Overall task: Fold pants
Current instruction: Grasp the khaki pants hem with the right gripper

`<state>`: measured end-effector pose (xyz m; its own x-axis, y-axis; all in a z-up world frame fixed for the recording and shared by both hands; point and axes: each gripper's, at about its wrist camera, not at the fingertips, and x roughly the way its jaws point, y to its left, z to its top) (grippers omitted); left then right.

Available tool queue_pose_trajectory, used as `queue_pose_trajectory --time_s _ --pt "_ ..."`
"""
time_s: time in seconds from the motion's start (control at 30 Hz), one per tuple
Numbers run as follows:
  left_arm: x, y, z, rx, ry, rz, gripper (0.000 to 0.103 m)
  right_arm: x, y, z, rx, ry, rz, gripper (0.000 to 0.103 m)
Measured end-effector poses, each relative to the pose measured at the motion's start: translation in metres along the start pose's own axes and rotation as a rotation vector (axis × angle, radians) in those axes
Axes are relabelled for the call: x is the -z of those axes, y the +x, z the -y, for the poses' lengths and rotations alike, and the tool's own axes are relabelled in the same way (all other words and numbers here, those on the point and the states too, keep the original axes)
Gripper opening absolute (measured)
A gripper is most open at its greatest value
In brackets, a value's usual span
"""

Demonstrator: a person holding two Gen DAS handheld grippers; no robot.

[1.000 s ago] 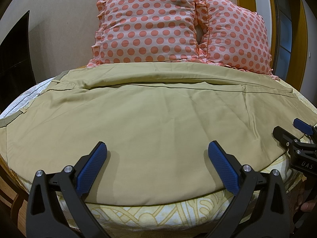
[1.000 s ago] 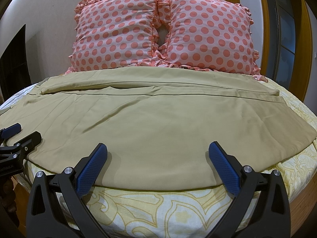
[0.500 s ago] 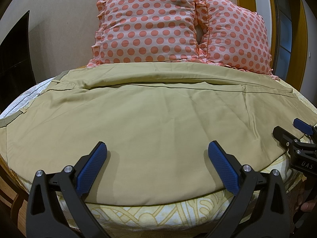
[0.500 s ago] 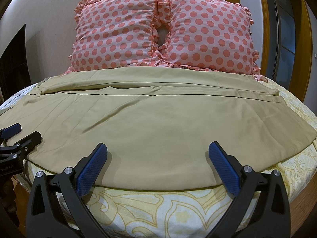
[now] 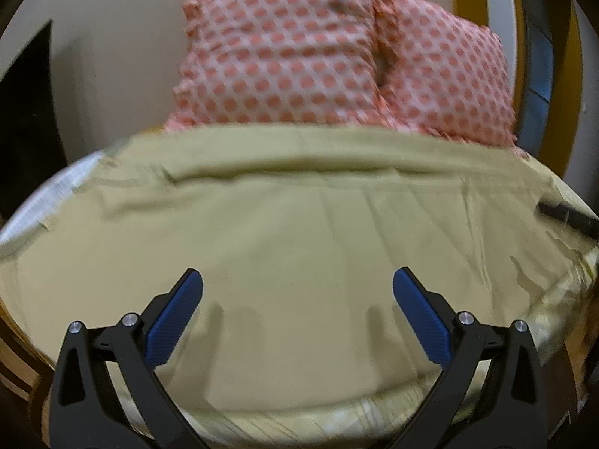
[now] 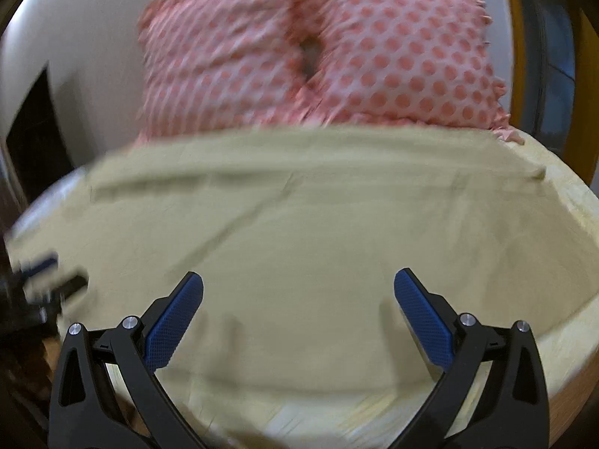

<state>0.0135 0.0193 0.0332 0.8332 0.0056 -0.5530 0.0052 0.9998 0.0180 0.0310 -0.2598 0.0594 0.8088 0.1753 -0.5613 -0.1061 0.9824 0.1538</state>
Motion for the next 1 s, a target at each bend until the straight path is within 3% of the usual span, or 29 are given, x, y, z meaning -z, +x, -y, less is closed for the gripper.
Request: queue_pose_trajectory --time_s 0.1,0.2,0.27,0.3,0.33,0.37,0.53,0.67,0.77,0.8,0.83,0.9,1.0 --pt "-0.022 0.002 -0.008 -0.048 -0.011 0.03 0.101 -0.052 0.013 0.038 0.099 0.069 0.012 0.102" --pt "-0.041 0.014 -0.014 -0.092 -0.017 0.043 0.101 -0.119 0.075 0.1 0.273 0.204 -0.071 0.102" --pt "-0.048 0.023 -0.017 -0.11 -0.022 0.033 0.101 -0.142 0.115 0.138 0.345 0.308 -0.132 0.1" --pt "-0.052 0.029 -0.019 -0.116 -0.03 0.024 0.101 -0.156 0.144 0.161 0.392 0.383 -0.18 0.093" --pt "-0.052 0.033 -0.021 -0.115 -0.038 0.018 0.101 -0.162 0.16 0.175 0.406 0.428 -0.208 0.082" --pt "-0.054 0.038 -0.023 -0.11 -0.05 0.009 0.101 -0.168 0.178 0.189 0.427 0.473 -0.233 0.079" --pt "-0.054 0.053 -0.032 -0.062 -0.1 -0.046 0.101 -0.19 0.249 0.231 0.53 0.597 -0.306 0.079" --pt "-0.052 0.055 -0.034 -0.039 -0.111 -0.058 0.101 -0.197 0.271 0.234 0.652 0.496 -0.315 0.075" --pt "-0.052 0.057 -0.036 -0.033 -0.125 -0.074 0.101 -0.192 0.27 0.234 0.617 0.435 -0.25 0.056" --pt "-0.052 0.057 -0.037 -0.031 -0.131 -0.076 0.101 -0.19 0.268 0.237 0.597 0.424 -0.23 0.033" --pt "-0.052 0.058 -0.039 -0.029 -0.141 -0.08 0.101 -0.19 0.267 0.239 0.58 0.423 -0.22 0.018" --pt "-0.051 0.059 -0.042 -0.028 -0.162 -0.089 0.101 -0.186 0.258 0.251 0.508 0.471 -0.195 0.009" --pt "-0.05 0.058 -0.046 -0.02 -0.191 -0.092 0.101 -0.176 0.236 0.27 0.37 0.584 -0.092 0.005"
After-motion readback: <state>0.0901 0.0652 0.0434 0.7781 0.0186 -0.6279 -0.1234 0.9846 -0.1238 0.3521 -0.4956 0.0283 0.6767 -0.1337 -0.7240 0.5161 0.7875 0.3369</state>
